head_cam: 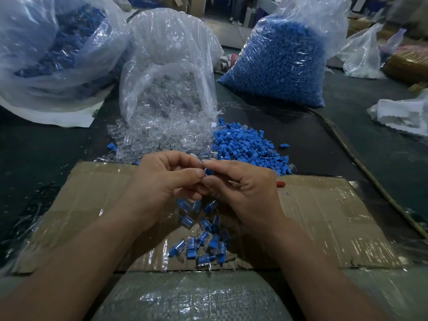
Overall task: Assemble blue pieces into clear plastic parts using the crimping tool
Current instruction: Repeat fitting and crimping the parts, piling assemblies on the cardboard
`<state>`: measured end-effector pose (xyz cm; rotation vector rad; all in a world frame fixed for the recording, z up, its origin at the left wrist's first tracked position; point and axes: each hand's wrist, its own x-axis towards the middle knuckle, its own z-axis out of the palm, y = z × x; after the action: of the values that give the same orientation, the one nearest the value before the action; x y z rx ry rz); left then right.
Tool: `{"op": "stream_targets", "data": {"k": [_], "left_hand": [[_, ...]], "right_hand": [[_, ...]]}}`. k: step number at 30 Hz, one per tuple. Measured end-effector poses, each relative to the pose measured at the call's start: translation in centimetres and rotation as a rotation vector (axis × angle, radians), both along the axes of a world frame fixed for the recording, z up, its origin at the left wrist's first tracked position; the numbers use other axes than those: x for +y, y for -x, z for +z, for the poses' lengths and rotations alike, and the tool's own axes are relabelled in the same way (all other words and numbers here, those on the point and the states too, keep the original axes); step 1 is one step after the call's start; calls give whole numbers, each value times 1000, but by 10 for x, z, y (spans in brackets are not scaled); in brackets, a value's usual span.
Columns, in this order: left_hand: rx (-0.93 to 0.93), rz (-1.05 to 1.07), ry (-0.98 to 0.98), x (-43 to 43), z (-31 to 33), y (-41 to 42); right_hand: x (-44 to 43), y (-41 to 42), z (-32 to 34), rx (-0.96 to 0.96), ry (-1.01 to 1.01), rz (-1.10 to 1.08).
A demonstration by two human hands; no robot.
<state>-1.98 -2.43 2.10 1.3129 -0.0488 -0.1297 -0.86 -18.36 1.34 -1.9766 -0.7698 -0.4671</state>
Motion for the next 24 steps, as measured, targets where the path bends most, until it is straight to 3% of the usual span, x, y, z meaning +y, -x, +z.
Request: {"op": "stream_targets", "data": {"k": [24], "left_hand": [[29, -79, -120, -1, 2, 1]], "right_hand": [[-10, -4, 5, 5, 74, 75]]}}
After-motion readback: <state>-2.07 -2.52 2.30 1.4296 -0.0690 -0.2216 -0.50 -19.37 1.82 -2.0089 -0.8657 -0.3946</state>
